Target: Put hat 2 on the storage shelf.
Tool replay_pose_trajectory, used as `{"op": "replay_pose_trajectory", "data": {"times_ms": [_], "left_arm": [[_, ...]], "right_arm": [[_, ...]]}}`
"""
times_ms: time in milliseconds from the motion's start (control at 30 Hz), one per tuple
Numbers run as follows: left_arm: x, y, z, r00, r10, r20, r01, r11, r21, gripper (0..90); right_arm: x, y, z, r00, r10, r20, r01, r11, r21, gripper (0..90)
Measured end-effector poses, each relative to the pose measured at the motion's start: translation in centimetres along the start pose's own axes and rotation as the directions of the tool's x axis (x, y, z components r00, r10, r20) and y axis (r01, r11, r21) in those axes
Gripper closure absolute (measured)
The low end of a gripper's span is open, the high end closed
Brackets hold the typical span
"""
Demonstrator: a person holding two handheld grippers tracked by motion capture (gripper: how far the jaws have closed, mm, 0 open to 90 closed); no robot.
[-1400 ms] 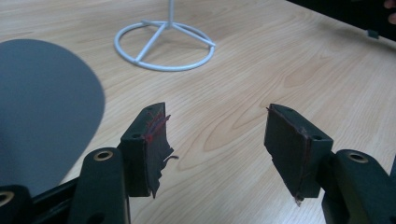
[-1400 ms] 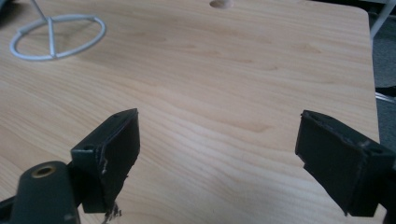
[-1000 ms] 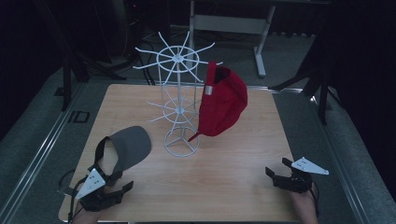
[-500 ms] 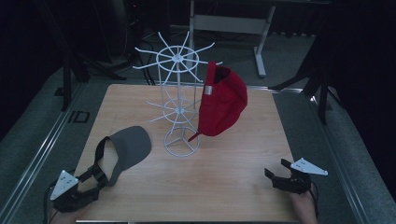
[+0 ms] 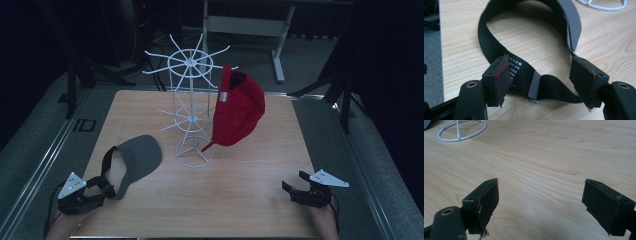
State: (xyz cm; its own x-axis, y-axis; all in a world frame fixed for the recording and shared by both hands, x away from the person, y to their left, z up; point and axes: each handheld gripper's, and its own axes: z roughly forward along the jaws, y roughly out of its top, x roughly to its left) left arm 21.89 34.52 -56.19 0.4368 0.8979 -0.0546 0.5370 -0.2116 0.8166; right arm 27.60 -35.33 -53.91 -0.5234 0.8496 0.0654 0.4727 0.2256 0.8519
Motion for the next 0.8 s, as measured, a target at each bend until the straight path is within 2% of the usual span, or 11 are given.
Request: {"op": "replay_pose_trajectory", "data": {"times_ms": [67,100,267,333,400,467,600,667,800], "left_arm": [[-0.1,0.0,0.2,0.9999,0.012,-0.009,-0.012,0.9999,0.008,33.4],[-0.1,0.0,0.4,0.9998,0.018,-0.012,-0.017,0.9994,0.03,33.5],[0.0,0.1,0.8,0.9993,0.017,-0.034,-0.015,0.998,0.061,33.5],[0.2,0.2,1.1,0.9997,0.015,-0.02,-0.013,0.9969,0.077,33.6],[0.2,0.2,1.4,0.9994,0.036,-0.001,-0.035,0.9923,0.119,35.1],[0.2,0.3,1.4,0.9989,0.046,0.002,-0.046,0.9916,0.121,36.3],[0.3,0.2,1.2,0.9981,0.062,-0.009,-0.06,0.9911,0.119,48.9],[0.2,0.0,1.1,0.9978,0.065,-0.013,-0.063,0.9928,0.102,55.3],[-0.1,0.0,1.0,0.9976,0.065,-0.024,-0.062,0.9929,0.102,75.8]], "right_arm": [[0.0,-0.1,0.0,1.0,-0.003,0.0,0.003,1.0,0.002,13.9],[0.0,-0.1,0.1,1.0,-0.003,0.0,0.003,1.0,0.004,13.9],[0.0,-0.1,0.1,1.0,-0.001,-0.002,0.001,1.0,0.005,13.9],[0.0,-0.1,0.1,1.0,-0.002,-0.002,0.002,1.0,0.006,13.9],[0.0,-0.1,0.2,1.0,-0.002,-0.002,0.002,1.0,0.006,13.9],[0.0,-0.1,0.2,1.0,-0.001,-0.002,0.001,1.0,0.009,13.9],[0.0,-0.2,0.3,1.0,-0.004,-0.002,0.004,1.0,0.017,13.9],[0.1,-0.2,0.3,1.0,-0.008,-0.001,0.008,1.0,0.019,13.9],[0.1,-0.1,0.3,1.0,-0.009,-0.001,0.009,1.0,0.018,13.9]]}}
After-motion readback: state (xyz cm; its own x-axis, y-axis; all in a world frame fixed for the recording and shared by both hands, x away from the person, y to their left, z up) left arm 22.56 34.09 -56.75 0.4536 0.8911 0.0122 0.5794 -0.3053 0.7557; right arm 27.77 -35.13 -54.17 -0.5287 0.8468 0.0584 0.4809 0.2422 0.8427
